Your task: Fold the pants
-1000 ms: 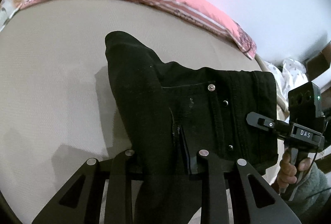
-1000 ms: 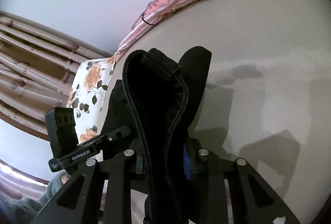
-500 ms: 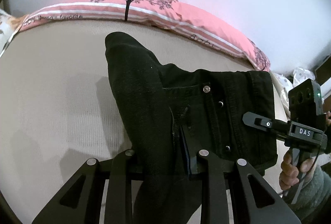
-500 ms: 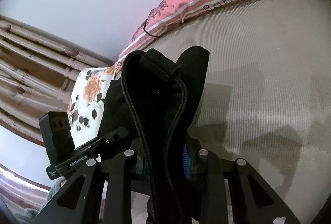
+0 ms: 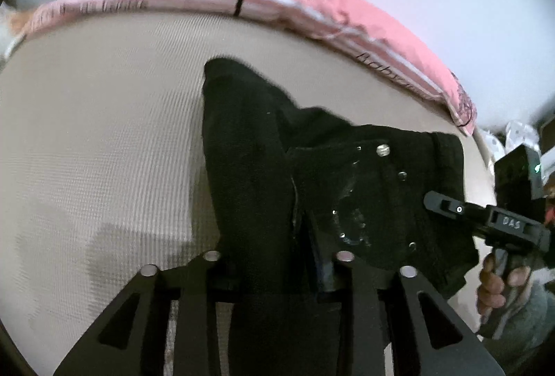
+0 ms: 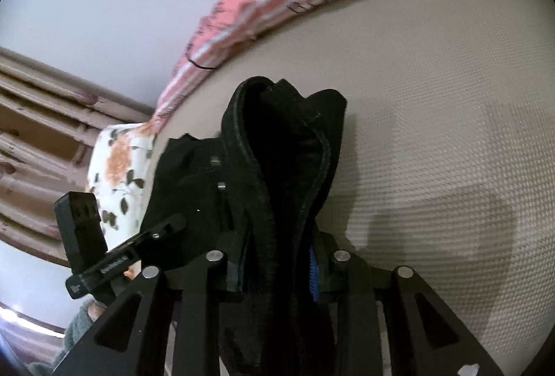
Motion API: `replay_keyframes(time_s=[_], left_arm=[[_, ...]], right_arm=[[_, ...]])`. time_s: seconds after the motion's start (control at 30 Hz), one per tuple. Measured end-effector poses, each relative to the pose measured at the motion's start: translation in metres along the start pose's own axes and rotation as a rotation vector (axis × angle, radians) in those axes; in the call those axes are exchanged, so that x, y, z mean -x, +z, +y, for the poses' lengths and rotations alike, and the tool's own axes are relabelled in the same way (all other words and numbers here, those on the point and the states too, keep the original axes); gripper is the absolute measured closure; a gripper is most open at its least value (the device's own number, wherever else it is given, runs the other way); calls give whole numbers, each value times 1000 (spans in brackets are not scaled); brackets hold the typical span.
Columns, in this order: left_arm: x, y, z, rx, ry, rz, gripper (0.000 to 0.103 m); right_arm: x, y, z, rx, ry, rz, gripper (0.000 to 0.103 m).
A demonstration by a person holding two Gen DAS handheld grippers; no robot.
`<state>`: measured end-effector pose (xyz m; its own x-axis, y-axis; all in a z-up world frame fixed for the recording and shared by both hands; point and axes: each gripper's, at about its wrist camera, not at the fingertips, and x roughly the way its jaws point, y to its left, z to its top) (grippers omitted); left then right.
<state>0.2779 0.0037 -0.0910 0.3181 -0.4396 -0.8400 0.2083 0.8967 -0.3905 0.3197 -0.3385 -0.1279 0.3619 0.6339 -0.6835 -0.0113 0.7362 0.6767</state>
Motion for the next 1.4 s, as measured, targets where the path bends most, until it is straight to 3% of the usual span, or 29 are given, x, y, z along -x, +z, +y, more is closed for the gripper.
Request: replay_keyframes(time_s=[0.13,0.2,0.5,0.73,0.93,1.07,1.23,1.4], left_arm=[[-7,-9,11,19,4,2,53],[-5,-13,10,14,17,-4,52],[25,-57,-10,-89,222,-79,42],[51,-98,-23,-98,342,-117,38],[75,-124,-34,-87,377,-148,34],[79,-138,-41,-93,387,-152,34],[83,-154,-45,-90,418,-166,34],[90,-166,-48,-88,423,-196,34]], right_arm=[[-2,-5,-2,13,-53,-20,61],[2,-10,2,24,-87,-32,60],[31,-48,12,69,-169,-66,60],[50,-77,20,88,-217,-121,56],[65,-104,44,170,-291,-162,56],[70,-124,59,212,-346,-192,41],[71,-151,72,211,-405,-212,40],[67,-170,91,292,-492,-242,35]])
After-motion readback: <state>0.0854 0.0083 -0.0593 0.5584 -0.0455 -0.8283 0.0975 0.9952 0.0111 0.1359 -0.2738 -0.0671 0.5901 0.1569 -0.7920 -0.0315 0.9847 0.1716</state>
